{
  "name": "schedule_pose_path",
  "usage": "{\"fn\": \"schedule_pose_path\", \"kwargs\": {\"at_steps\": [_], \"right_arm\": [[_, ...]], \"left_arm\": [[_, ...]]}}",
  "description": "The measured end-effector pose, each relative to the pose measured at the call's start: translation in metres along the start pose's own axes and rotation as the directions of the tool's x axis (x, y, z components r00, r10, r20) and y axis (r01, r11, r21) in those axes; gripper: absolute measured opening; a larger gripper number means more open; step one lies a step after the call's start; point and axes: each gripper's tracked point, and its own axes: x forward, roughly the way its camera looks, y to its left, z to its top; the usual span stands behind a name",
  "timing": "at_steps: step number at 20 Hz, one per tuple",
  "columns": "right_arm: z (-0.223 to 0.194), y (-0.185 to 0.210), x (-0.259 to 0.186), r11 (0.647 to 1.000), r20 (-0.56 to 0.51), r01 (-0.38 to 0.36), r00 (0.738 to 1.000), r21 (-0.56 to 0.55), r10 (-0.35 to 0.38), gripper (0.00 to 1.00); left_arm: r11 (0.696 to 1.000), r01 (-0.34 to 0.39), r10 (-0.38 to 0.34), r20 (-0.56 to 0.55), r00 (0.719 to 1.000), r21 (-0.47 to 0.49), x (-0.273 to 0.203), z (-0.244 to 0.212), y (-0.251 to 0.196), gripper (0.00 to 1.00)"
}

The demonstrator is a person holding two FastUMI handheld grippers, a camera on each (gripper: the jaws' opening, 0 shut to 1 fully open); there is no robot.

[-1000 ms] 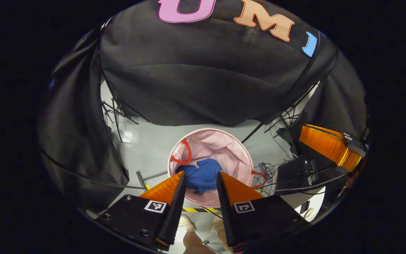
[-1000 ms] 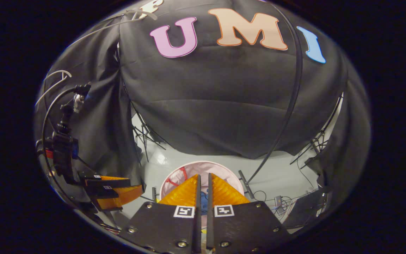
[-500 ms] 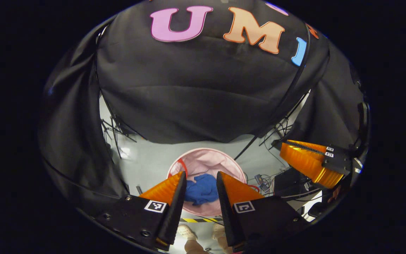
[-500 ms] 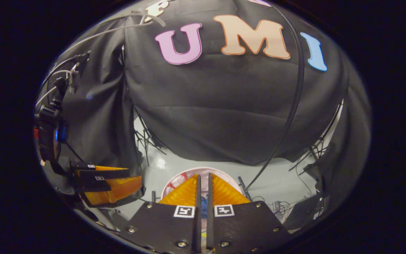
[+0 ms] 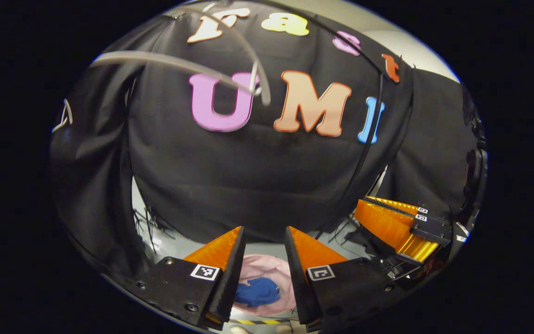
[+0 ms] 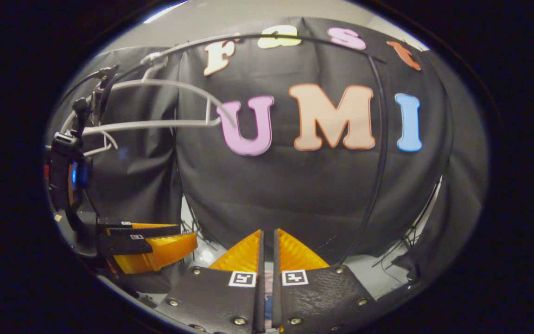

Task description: Grasp the clothes on the hanger with both hands and then place them into the laundry hamper below.

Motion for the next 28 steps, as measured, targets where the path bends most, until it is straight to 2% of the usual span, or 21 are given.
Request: {"fn": "schedule_pose_path", "kwargs": {"at_steps": [1, 4, 7, 8, 9, 10, 11, 14, 15, 17, 19, 20, 21, 23, 24, 26, 28], "right_arm": [[0.021, -0.002, -0.006, 1.0, 0.041, 0.001, 0.999, -0.005, -0.001, 0.09], [0.072, -0.002, -0.028, 1.0, 0.146, 0.008, 0.989, -0.013, -0.006, 0.06], [0.114, -0.007, -0.049, 1.0, 0.233, 0.01, 0.973, -0.009, -0.008, 0.03], [0.122, -0.008, -0.052, 1.0, 0.251, 0.009, 0.968, -0.012, -0.006, 0.06], [0.132, -0.011, -0.057, 1.0, 0.269, 0.011, 0.963, -0.014, -0.007, 0.06], [0.139, -0.014, -0.062, 1.0, 0.282, 0.017, 0.959, -0.02, -0.01, 0.06], [0.147, -0.018, -0.066, 0.999, 0.299, 0.023, 0.954, -0.025, -0.014, 0.13], [0.159, -0.029, -0.08, 0.999, 0.335, 0.036, 0.942, -0.032, -0.024, 0.26], [0.162, -0.035, -0.084, 0.998, 0.344, 0.044, 0.939, -0.033, -0.03, 0.46], [0.164, -0.046, -0.088, 0.998, 0.354, 0.056, 0.935, -0.037, -0.039, 0.59], [0.162, -0.062, -0.091, 0.997, 0.357, 0.065, 0.933, -0.033, -0.049, 0.56], [0.161, -0.071, -0.091, 0.997, 0.359, 0.069, 0.932, -0.027, -0.055, 0.59], [0.158, -0.08, -0.092, 0.997, 0.36, 0.073, 0.931, -0.024, -0.06, 0.56], [0.151, -0.102, -0.092, 0.996, 0.364, 0.089, 0.928, -0.025, -0.074, 0.56], [0.146, -0.114, -0.092, 0.995, 0.365, 0.1, 0.927, -0.03, -0.082, 0.59], [0.131, -0.137, -0.093, 0.993, 0.359, 0.111, 0.929, -0.033, -0.092, 0.57], [0.11, -0.164, -0.089, 0.992, 0.356, 0.126, 0.928, -0.025, -0.109, 0.8]], "left_arm": [[1.0, 0.006, -0.006, 0.043, 0.999, 0.01, -0.007, 0.019, -0.003, 0.55], [0.999, 0.007, -0.015, 0.182, 0.983, 0.045, -0.028, 0.073, -0.013, 0.54], [0.995, 0.002, -0.034, 0.33, 0.943, 0.098, -0.054, 0.122, -0.025, 0.54], [0.993, -0.005, -0.037, 0.36, 0.932, 0.115, -0.062, 0.132, -0.03, 0.52], [0.991, -0.009, -0.041, 0.383, 0.923, 0.13, -0.071, 0.141, -0.036, 0.63], [0.991, -0.011, -0.045, 0.401, 0.915, 0.136, -0.083, 0.146, -0.044, 0.65], [0.991, -0.008, -0.05, 0.417, 0.908, 0.135, -0.089, 0.155, -0.053, 0.67], [0.993, -0.004, -0.052, 0.454, 0.89, 0.121, -0.1, 0.168, -0.068, 0.98], [0.993, -0.008, -0.048, 0.46, 0.887, 0.119, -0.099, 0.17, -0.071, 1.0], [0.992, -0.02, -0.04, 0.47, 0.882, 0.123, -0.096, 0.172, -0.078, 0.99], [0.99, -0.045, -0.021, 0.472, 0.881, 0.13, -0.091, 0.168, -0.086, 0.94], [0.99, -0.057, -0.012, 0.471, 0.882, 0.132, -0.086, 0.165, -0.091, 0.94], [0.989, -0.068, -0.003, 0.475, 0.88, 0.131, -0.081, 0.163, -0.095, 0.94], [0.99, -0.081, 0.016, 0.474, 0.88, 0.117, -0.067, 0.154, -0.106, 0.94], [0.991, -0.08, 0.021, 0.473, 0.881, 0.105, -0.058, 0.148, -0.114, 0.94], [0.994, -0.071, 0.026, 0.466, 0.884, 0.081, -0.038, 0.13, -0.129, 0.96], [0.995, -0.078, 0.037, 0.467, 0.884, 0.069, -0.014, 0.11, -0.14, 0.94]]}}
